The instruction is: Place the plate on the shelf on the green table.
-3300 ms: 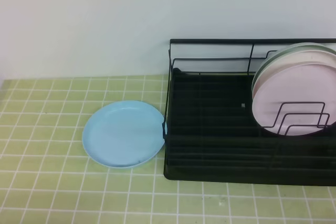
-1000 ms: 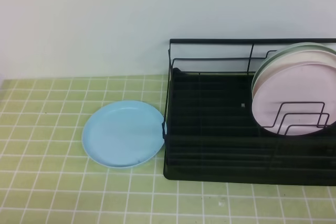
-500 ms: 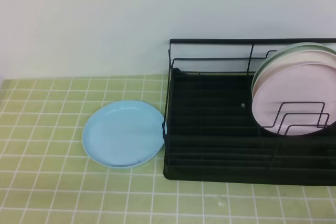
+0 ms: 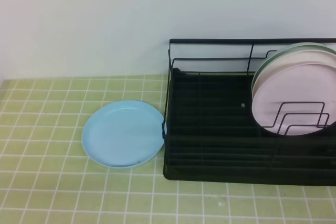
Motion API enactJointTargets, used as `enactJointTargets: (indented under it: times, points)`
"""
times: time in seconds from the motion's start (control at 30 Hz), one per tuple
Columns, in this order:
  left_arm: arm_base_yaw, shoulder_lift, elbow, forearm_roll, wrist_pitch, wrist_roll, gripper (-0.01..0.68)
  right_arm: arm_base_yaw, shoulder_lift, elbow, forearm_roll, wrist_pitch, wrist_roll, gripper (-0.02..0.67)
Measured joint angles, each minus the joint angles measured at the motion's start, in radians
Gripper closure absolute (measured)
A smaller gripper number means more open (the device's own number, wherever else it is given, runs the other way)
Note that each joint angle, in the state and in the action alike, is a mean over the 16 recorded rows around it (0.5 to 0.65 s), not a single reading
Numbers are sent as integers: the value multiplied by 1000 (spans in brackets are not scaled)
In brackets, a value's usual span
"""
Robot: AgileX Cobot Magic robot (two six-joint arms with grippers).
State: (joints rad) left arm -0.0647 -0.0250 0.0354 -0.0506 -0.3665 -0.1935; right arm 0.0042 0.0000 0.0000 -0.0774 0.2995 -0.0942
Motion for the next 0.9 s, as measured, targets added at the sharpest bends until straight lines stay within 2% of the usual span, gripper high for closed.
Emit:
enactJointTargets:
  times: [0.2, 0.37, 0.67, 0.8, 0.9]
  points:
    - [0, 0, -9, 23, 20, -114, 672, 0, 0, 0, -10, -42, -15, 652]
    - [-1, 4, -83, 109, 141, -191, 672, 0, 0, 0, 23, -161, -33, 652]
    - [-2, 122, -414, 234, 626, -225, 673, 0, 0, 0, 75, -502, 54, 652]
    - [-2, 258, -596, 168, 860, -137, 673, 0, 0, 0, 78, -622, 137, 652]
    - [-2, 394, -714, 83, 980, -48, 672, 0, 0, 0, 79, -683, 203, 652]
